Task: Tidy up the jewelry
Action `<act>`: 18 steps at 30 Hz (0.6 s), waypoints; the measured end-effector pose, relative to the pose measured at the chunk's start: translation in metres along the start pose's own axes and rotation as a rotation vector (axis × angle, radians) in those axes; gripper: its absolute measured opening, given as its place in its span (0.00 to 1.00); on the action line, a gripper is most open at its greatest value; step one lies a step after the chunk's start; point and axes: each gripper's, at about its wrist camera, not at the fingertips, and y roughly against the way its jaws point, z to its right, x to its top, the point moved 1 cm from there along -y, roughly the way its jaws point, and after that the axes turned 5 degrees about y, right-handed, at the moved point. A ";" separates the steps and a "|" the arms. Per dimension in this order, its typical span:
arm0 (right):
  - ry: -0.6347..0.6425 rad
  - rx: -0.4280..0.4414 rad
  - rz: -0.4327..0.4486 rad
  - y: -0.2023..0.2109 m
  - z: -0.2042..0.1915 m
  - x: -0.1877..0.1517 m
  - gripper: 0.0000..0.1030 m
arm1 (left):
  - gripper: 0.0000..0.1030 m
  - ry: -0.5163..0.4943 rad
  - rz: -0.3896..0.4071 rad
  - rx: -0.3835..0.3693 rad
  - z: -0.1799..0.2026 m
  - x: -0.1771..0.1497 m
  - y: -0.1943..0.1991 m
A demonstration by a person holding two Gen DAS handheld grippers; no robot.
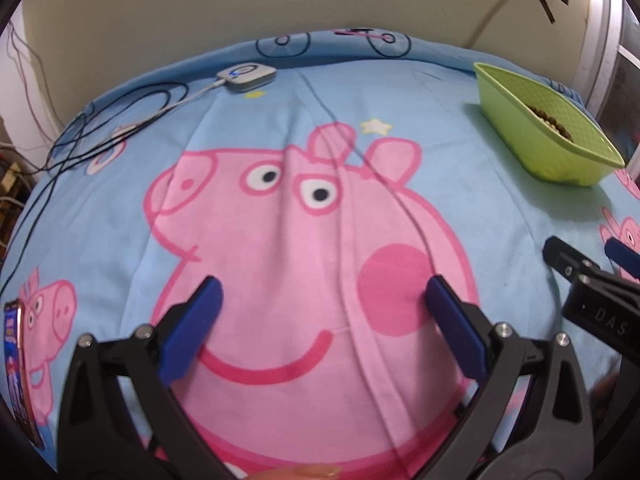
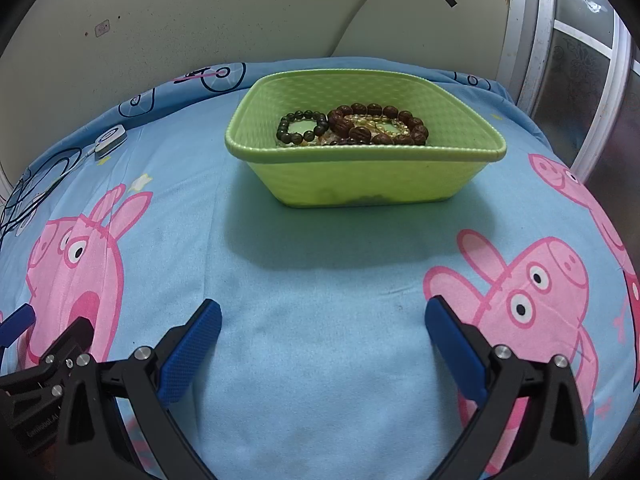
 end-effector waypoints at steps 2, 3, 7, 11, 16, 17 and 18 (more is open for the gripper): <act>-0.004 -0.015 -0.001 0.000 0.000 0.000 0.83 | 0.94 -0.016 0.002 0.000 0.005 0.000 0.001; -0.016 0.002 -0.003 0.000 0.004 0.001 0.83 | 0.94 -0.018 0.001 0.001 0.007 0.001 0.001; 0.014 0.036 -0.018 0.015 0.013 -0.007 0.83 | 0.94 -0.028 -0.014 -0.024 0.016 -0.001 0.005; -0.193 0.028 0.053 0.054 0.048 -0.039 0.83 | 0.94 -0.057 0.003 -0.059 0.031 -0.006 0.021; -0.230 -0.007 0.125 0.094 0.066 -0.064 0.83 | 0.94 -0.088 -0.011 -0.133 0.051 -0.009 0.039; -0.233 -0.012 0.139 0.100 0.069 -0.068 0.83 | 0.94 -0.095 -0.004 -0.146 0.055 -0.010 0.045; -0.237 -0.013 0.148 0.106 0.072 -0.072 0.83 | 0.94 -0.099 0.002 -0.153 0.058 -0.010 0.048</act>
